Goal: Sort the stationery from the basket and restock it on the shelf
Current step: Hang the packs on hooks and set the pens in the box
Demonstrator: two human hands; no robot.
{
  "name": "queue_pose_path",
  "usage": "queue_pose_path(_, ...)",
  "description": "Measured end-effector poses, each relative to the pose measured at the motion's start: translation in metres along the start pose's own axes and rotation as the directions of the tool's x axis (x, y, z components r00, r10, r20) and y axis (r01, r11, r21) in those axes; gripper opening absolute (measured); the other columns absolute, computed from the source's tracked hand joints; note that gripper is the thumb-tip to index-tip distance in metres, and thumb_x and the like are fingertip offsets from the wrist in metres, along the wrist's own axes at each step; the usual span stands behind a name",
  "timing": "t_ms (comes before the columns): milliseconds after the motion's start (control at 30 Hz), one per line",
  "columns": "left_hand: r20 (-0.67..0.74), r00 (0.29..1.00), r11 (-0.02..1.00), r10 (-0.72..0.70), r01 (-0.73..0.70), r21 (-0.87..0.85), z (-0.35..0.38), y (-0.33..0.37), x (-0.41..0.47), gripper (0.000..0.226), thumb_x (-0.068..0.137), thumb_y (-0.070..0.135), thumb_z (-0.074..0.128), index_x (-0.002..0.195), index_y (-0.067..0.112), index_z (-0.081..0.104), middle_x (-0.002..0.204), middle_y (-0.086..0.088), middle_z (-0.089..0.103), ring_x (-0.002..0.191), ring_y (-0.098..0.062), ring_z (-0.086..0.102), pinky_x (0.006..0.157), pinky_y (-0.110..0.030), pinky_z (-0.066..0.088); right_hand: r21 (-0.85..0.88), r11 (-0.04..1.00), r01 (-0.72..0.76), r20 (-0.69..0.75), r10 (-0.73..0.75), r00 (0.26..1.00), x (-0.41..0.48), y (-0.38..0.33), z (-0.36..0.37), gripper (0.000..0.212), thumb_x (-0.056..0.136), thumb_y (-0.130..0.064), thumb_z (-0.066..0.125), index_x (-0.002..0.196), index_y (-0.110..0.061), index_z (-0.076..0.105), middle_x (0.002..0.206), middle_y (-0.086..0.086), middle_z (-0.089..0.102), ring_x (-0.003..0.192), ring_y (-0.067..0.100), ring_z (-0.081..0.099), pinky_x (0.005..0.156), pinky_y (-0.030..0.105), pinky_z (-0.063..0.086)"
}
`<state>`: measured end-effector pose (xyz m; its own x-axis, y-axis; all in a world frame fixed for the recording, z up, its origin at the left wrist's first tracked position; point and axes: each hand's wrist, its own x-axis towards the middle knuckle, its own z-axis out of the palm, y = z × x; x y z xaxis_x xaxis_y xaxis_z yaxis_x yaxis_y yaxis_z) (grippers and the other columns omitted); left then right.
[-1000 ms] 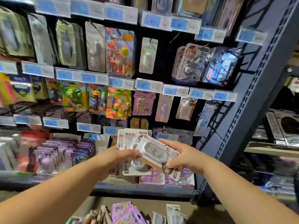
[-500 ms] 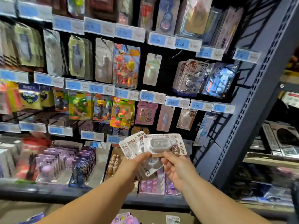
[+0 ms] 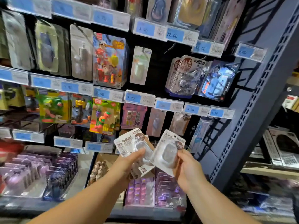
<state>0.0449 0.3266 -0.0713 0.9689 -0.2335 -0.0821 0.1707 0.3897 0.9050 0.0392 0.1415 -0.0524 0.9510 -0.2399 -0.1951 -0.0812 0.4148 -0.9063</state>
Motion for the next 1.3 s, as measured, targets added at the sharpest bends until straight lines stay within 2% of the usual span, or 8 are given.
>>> queue_pose_path(67, -0.01, 1.0, 1.0, 0.017, -0.016, 0.022, 0.004, 0.002, 0.016, 0.058, 0.072, 0.037, 0.082, 0.124, 0.019, 0.064, 0.113, -0.007, 0.073, 0.106, -0.032, 0.068, 0.1, -0.057, 0.047, -0.004, 0.999, 0.033, -0.027, -0.033, 0.999, 0.014, -0.009, -0.012, 0.016, 0.101, -0.011, 0.045, 0.102, -0.007, 0.061, 0.091, 0.011, 0.068, 0.081, 0.027, 0.065, 0.074, 0.044, 0.052)
queue_pose_path(167, 0.013, 1.0, 1.0, 0.012, -0.012, 0.004, 0.006, -0.004, 0.036, 0.046, 0.077, 0.03, 0.073, 0.121, 0.018, 0.064, 0.109, -0.005, 0.074, 0.098, -0.028, 0.071, 0.075, -0.042, 0.059, -0.063, 0.993, 0.099, -0.079, -0.104, 0.991, 0.036, -0.024, -0.028, 0.014, 0.1, -0.016, 0.049, 0.105, -0.011, 0.061, 0.098, 0.012, 0.068, 0.079, 0.026, 0.066, 0.063, 0.035, 0.052)
queue_pose_path(467, 0.084, 0.996, 0.996, 0.009, -0.016, 0.086, 0.011, -0.008, 0.063, 0.026, 0.087, 0.014, 0.068, 0.112, 0.014, 0.064, 0.088, -0.007, 0.076, 0.06, -0.019, 0.071, 0.043, -0.021, 0.049, -0.148, 0.951, 0.271, -0.222, -0.299, 0.928, 0.082, -0.05, -0.041, 0.007, 0.096, -0.021, 0.059, 0.098, -0.019, 0.065, 0.09, 0.001, 0.071, 0.08, 0.018, 0.068, 0.063, 0.03, 0.051)
queue_pose_path(533, 0.108, 0.994, 0.992, 0.012, -0.026, 0.124, 0.013, -0.005, 0.064, 0.034, 0.083, 0.02, 0.075, 0.114, 0.013, 0.063, 0.086, -0.008, 0.076, 0.06, -0.022, 0.071, 0.05, -0.028, 0.054, -0.133, 0.95, 0.281, -0.23, -0.306, 0.924, 0.09, -0.051, -0.039, 0.006, 0.095, -0.022, 0.06, 0.098, -0.02, 0.065, 0.092, 0.0, 0.071, 0.08, 0.016, 0.068, 0.059, 0.028, 0.05)
queue_pose_path(667, 0.101, 0.995, 0.989, -0.005, -0.01, 0.148, 0.011, -0.01, 0.07, 0.057, 0.069, 0.032, 0.084, 0.12, 0.018, 0.062, 0.105, -0.009, 0.075, 0.094, -0.036, 0.071, 0.082, -0.053, 0.057, -0.107, 0.948, 0.3, -0.236, -0.318, 0.918, 0.104, -0.05, -0.039, 0.005, 0.095, -0.023, 0.06, 0.097, -0.022, 0.064, 0.088, -0.002, 0.07, 0.077, 0.014, 0.068, 0.057, 0.027, 0.051)
queue_pose_path(833, 0.096, 0.995, 0.987, -0.015, -0.001, 0.164, 0.018, -0.01, 0.067, 0.058, 0.065, 0.034, 0.082, 0.118, 0.019, 0.064, 0.107, -0.013, 0.074, 0.098, -0.043, 0.068, 0.09, -0.071, 0.045, -0.046, 0.948, 0.315, -0.231, -0.317, 0.92, 0.11, -0.048, -0.043, 0.01, 0.095, -0.019, 0.06, 0.103, -0.02, 0.065, 0.087, -0.003, 0.071, 0.077, 0.013, 0.068, 0.058, 0.025, 0.052)
queue_pose_path(1033, 0.096, 0.995, 0.988, -0.013, -0.003, 0.156, 0.027, -0.008, 0.068, 0.032, 0.084, 0.019, 0.069, 0.116, 0.018, 0.064, 0.1, -0.007, 0.076, 0.087, -0.029, 0.073, 0.061, -0.035, 0.059, -0.105, 0.927, 0.361, -0.226, -0.376, 0.899, 0.113, -0.052, -0.046, 0.019, 0.092, -0.026, 0.064, 0.11, -0.02, 0.065, 0.096, 0.0, 0.072, 0.087, 0.018, 0.069, 0.077, 0.036, 0.056)
queue_pose_path(1300, 0.141, 0.99, 0.991, -0.017, -0.002, 0.134, 0.037, -0.008, 0.058, 0.04, 0.077, 0.023, 0.071, 0.115, 0.016, 0.063, 0.099, -0.012, 0.075, 0.081, -0.031, 0.073, 0.054, -0.034, 0.057, -0.173, 0.914, 0.368, -0.292, -0.404, 0.867, 0.119, -0.056, -0.038, 0.007, 0.091, -0.026, 0.066, 0.098, -0.025, 0.066, 0.104, 0.001, 0.072, 0.101, 0.023, 0.068, 0.093, 0.047, 0.053)
